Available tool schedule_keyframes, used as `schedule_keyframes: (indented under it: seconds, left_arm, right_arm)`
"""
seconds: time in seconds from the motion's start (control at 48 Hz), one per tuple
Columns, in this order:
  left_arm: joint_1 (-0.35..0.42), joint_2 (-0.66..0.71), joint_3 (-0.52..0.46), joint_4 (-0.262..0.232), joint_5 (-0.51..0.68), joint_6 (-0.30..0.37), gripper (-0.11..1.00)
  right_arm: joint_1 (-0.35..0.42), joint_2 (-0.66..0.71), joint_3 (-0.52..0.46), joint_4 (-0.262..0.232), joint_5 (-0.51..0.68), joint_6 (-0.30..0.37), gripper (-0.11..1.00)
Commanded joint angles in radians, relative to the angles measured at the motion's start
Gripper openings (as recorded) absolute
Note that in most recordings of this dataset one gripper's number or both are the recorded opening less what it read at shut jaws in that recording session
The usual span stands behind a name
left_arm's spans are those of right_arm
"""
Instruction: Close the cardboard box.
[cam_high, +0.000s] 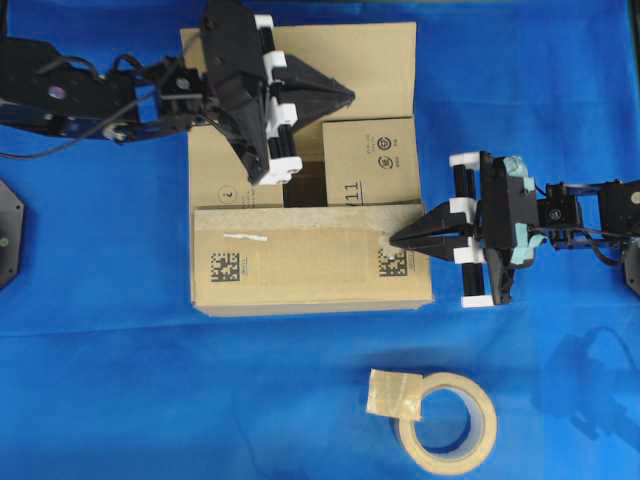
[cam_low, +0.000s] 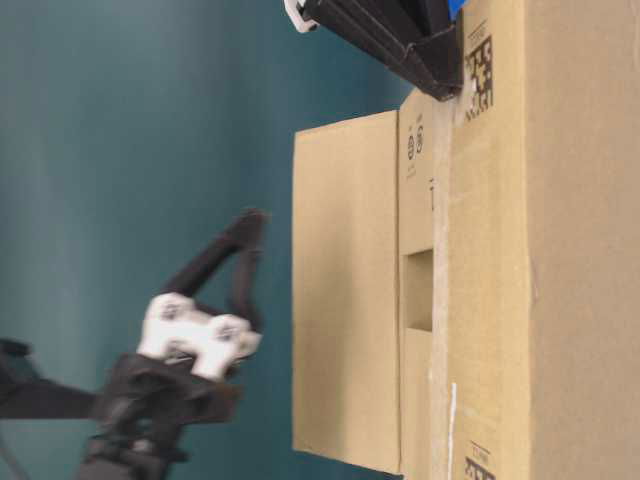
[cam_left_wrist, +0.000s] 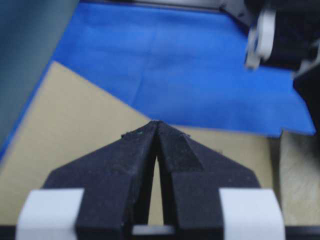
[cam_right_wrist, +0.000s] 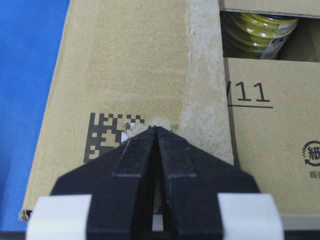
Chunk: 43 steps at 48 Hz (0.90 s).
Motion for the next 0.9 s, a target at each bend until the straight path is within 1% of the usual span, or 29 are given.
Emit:
schedule_keyframes:
  seconds: [0.0, 0.125, 0.25, 0.417, 0.563, 0.813, 0.876]
  left_arm:
    - [0.048, -0.061, -0.041, 0.000, 0.055, 0.002, 0.00]
    - [0.126, -0.083, -0.074, 0.000, 0.149, 0.029, 0.00]
    - [0.204, -0.063, -0.109, 0.000, 0.230, 0.072, 0.00]
    - [0.275, -0.018, -0.164, 0.000, 0.351, 0.086, 0.00]
    - [0.295, 0.018, -0.201, -0.002, 0.449, 0.086, 0.00]
    - [0.290, 0.074, -0.236, 0.000, 0.584, 0.071, 0.00]
    - [0.285, 0.074, -0.238, 0.000, 0.603, 0.069, 0.00]
  right_arm:
    - [0.003, -0.005, -0.020, 0.000, -0.011, -0.003, 0.00]
    - [0.003, -0.005, -0.020, 0.000, -0.014, -0.003, 0.00]
    - [0.003, -0.005, -0.020, 0.000, -0.017, -0.005, 0.00]
    - [0.000, -0.005, -0.021, 0.000, -0.021, -0.006, 0.00]
    - [-0.006, -0.005, -0.020, 0.000, -0.023, -0.006, 0.00]
    - [-0.009, -0.005, -0.020, 0.000, -0.023, -0.008, 0.00]
    - [-0.009, -0.005, -0.020, 0.000, -0.023, -0.008, 0.00]
